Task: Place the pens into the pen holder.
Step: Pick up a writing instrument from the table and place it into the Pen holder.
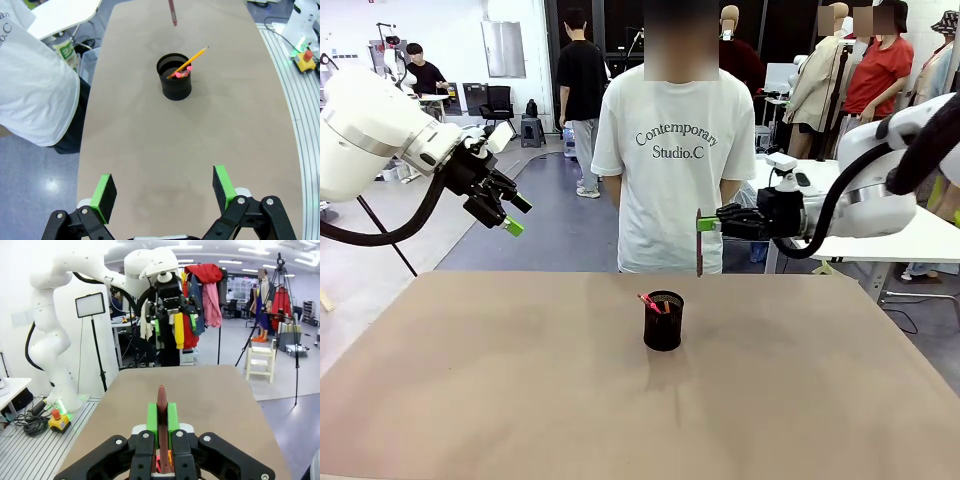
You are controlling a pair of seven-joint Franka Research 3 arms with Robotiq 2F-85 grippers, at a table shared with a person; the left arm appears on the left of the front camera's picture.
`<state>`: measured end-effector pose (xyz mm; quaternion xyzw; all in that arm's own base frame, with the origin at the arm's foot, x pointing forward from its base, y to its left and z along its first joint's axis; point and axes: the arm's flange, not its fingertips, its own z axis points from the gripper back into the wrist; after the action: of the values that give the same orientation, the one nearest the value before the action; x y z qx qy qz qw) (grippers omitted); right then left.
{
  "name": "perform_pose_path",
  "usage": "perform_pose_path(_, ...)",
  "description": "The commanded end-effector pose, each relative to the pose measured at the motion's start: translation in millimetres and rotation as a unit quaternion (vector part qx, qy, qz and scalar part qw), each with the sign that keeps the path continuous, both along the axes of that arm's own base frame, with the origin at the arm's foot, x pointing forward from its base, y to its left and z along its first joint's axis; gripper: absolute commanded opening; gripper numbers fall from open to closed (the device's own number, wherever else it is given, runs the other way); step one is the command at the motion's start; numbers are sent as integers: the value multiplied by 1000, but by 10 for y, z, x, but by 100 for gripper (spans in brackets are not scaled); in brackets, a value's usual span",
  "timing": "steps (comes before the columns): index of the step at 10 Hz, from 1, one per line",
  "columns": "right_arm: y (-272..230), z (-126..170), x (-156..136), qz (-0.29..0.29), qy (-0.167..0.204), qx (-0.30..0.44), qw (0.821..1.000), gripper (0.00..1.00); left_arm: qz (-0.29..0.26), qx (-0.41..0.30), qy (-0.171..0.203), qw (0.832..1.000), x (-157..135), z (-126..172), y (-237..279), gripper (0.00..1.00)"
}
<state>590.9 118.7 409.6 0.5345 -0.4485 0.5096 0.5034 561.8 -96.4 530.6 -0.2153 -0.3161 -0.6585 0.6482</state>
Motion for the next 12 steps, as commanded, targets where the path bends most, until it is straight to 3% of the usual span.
perform_pose_path(1, 159, -27, 227, -2, -17, 12, 1000, 0, 2, 0, -1, 1000, -2, 13, 12, 100)
perform_pose_path(6, 465, -275, 411, 17, -9, 15, 1000, 0, 2, 0, -1, 1000, -2, 13, 12, 100)
perform_pose_path(12, 493, -547, 419, 25, 24, -7, 999, 0, 2, 0, -1, 1000, -2, 13, 12, 100)
